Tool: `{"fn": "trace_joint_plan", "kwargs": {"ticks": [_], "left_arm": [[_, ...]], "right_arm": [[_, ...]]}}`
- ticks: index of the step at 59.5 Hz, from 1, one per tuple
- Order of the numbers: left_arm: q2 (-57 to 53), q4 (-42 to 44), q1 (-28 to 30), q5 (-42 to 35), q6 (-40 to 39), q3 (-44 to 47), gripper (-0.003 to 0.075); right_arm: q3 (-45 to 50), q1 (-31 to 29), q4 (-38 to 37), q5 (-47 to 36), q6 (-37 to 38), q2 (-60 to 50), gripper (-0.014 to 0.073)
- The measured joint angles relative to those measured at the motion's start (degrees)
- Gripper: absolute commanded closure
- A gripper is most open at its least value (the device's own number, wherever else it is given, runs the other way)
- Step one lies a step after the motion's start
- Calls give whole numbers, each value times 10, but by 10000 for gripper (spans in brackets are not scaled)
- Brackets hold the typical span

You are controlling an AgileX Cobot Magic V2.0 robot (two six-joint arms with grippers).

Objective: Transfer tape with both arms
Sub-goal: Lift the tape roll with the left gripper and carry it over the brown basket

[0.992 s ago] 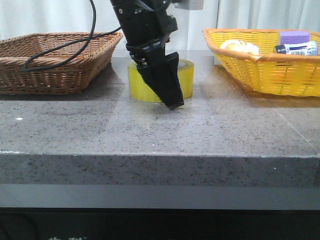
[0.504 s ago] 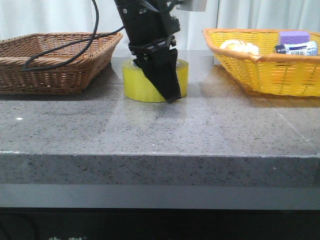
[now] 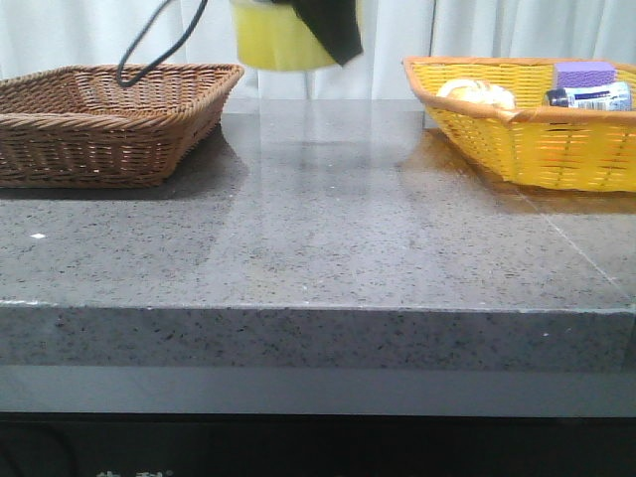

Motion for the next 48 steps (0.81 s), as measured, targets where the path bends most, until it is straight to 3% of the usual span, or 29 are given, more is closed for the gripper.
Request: {"fn": "trace_joint_plan", "kwargs": {"ticks": [18, 48], "left_arm": [[-1, 87, 23, 4, -105, -17, 540], [-7, 99, 170, 4, -226, 10, 540]], "right_arm": [[0, 0, 0, 0, 0, 0, 148], [0, 0, 0, 0, 0, 0, 148]]}}
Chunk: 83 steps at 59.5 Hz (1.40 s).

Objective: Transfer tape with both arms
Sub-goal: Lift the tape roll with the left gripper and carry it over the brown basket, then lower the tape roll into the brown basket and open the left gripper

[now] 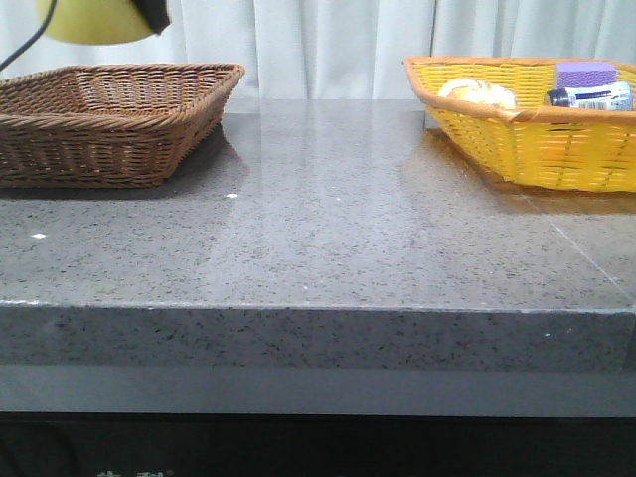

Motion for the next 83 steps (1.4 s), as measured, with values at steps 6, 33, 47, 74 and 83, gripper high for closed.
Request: {"fn": "trace_joint_plan", "kwargs": {"ticks": [6, 33, 47, 74, 83], "left_arm": [[0, -1, 14, 0, -4, 28, 540], [44, -58, 28, -6, -9, 62, 352], [47, -60, 28, -11, -9, 62, 288], [-81, -88, 28, -12, -3, 84, 290], [-166, -105, 28, -11, -3, 145, 290]], "right_arm": [[0, 0, 0, 0, 0, 0, 148], [0, 0, 0, 0, 0, 0, 148], [0, 0, 0, 0, 0, 0, 148], [0, 0, 0, 0, 0, 0, 148], [0, 0, 0, 0, 0, 0, 148]]}}
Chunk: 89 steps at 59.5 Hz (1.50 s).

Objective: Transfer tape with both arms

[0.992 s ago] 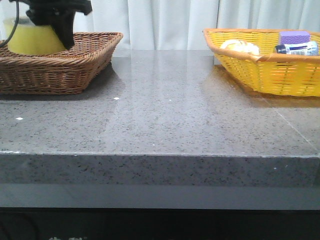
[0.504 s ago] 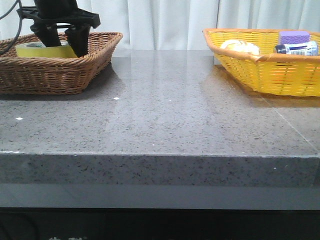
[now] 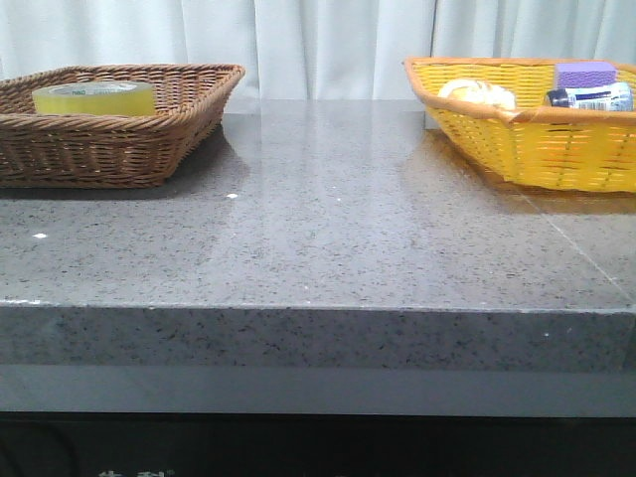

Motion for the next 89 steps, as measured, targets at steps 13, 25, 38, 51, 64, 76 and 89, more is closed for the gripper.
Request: {"fn": "trace_joint_plan", "kwargs": {"ticks": [13, 25, 38, 51, 64, 76, 89], "left_arm": [[-140, -4, -4, -2, 0, 145, 302], [-270, -6, -24, -59, 0, 307, 302], [-375, -6, -53, -118, 0, 449, 302], [-455, -6, -79, -160, 0, 544, 302], [-515, -9, -81, -235, 0, 613, 302], [-528, -9, -81, -305, 0, 646, 302], [-525, -10, -81, -311, 0, 649, 302]], "right_arm": [[0, 0, 0, 0, 0, 0, 148], [0, 0, 0, 0, 0, 0, 148], [0, 0, 0, 0, 0, 0, 148], [0, 0, 6, 0, 0, 0, 148], [0, 0, -15, 0, 0, 0, 148], [0, -15, -51, 0, 0, 0, 148], [0, -70, -54, 0, 0, 0, 148]]}}
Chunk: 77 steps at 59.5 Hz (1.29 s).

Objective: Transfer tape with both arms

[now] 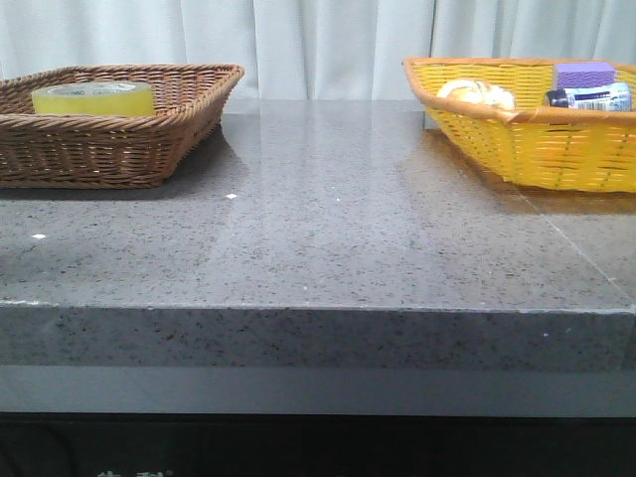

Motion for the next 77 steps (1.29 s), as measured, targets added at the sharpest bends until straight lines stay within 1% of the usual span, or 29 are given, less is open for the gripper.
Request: {"fn": "trace_joint_plan", "kwargs": {"ticks": [4, 6, 8, 10, 12, 15, 18, 24, 27, 29, 66, 73, 77], "left_arm": [[0, 0, 0, 0, 0, 0, 305], [0, 0, 0, 0, 0, 0, 323], [0, 0, 0, -1, 0, 0, 353], [0, 0, 0, -1, 0, 0, 392], [0, 0, 0, -1, 0, 0, 445], [0, 0, 0, -1, 0, 0, 501], [0, 0, 0, -1, 0, 0, 574], [0, 0, 0, -1, 0, 0, 692], [0, 0, 0, -1, 0, 0, 736], [0, 0, 0, -1, 0, 0, 739], [0, -1, 0, -1, 0, 0, 740], [-11, -1, 3, -8, 0, 17, 740], [-33, 3, 18, -28, 0, 44, 740]], "right_arm": [[0, -9, 0, 1, 0, 0, 151], [0, -11, 0, 2, 0, 0, 165], [0, -11, 0, 3, 0, 0, 200], [0, -11, 0, 3, 0, 0, 249], [0, -11, 0, 5, 0, 0, 318], [0, -11, 0, 7, 0, 0, 388], [0, -11, 0, 10, 0, 0, 473], [0, -11, 0, 18, 0, 0, 592], [0, -11, 0, 21, 0, 0, 642], [0, -11, 0, 21, 0, 0, 662], [0, -11, 0, 24, 0, 0, 662], [0, -11, 0, 24, 0, 0, 662], [0, -11, 0, 24, 0, 0, 662]]}}
